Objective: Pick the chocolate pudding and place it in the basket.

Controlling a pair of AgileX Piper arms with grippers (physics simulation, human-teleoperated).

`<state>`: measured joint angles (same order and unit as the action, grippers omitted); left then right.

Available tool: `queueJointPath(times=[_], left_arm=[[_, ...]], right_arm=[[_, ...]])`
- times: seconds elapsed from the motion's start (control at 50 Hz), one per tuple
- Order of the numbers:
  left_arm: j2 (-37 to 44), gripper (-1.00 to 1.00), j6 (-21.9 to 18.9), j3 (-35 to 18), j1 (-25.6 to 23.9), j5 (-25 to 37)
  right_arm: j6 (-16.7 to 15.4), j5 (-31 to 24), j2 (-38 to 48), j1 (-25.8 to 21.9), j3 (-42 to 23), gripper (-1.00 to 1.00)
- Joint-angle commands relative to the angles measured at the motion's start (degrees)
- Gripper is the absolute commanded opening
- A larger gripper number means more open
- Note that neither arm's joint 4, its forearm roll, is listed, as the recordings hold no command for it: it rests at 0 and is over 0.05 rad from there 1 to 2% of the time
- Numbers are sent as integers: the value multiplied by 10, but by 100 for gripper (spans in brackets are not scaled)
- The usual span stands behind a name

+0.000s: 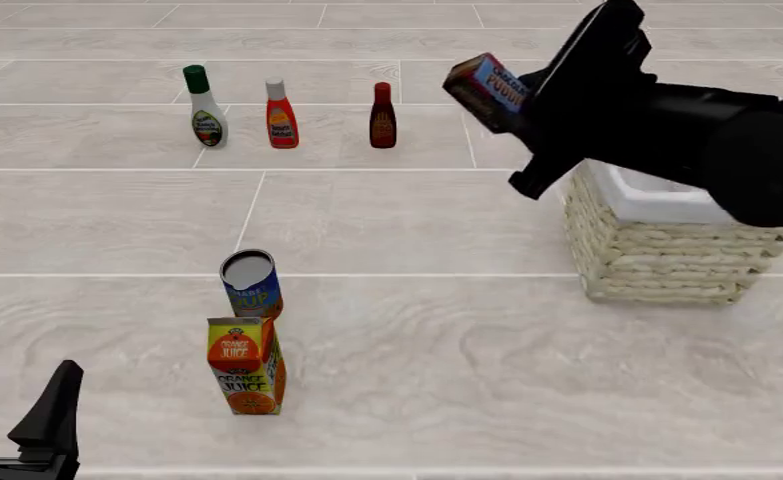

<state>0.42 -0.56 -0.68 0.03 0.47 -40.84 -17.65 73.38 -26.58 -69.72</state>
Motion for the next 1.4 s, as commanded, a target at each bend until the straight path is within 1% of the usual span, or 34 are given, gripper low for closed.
queueJointPath(times=[0.02,0.3,0.4,0.44,0.46,0.68,0.72,0.86,0.92,1.12,1.4], left_arm=[[-1,100,1,2,0,-1],[-1,100,1,2,0,-1],[-1,100,1,2,0,-1],[-1,100,1,2,0,-1],[-1,100,1,2,0,-1],[-1,100,1,2,0,-1],[-1,100,1,2,0,-1],[-1,100,1,2,0,-1],[-1,100,1,2,0,-1],[-1,100,1,2,0,-1],[-1,100,1,2,0,-1]], right_arm=[[25,4,-6,30,-19,-100],[33,12,-6,63,-26,-100],[41,10,-3,81,-43,-100],[39,14,-2,87,-44,-100],[44,11,-1,92,-50,-100],[55,12,9,126,-69,-100],[54,15,9,131,-69,-100],[65,13,15,156,-89,-100],[67,12,16,158,-91,-100],[81,15,28,191,-103,-100],[84,16,34,228,-111,-100]])
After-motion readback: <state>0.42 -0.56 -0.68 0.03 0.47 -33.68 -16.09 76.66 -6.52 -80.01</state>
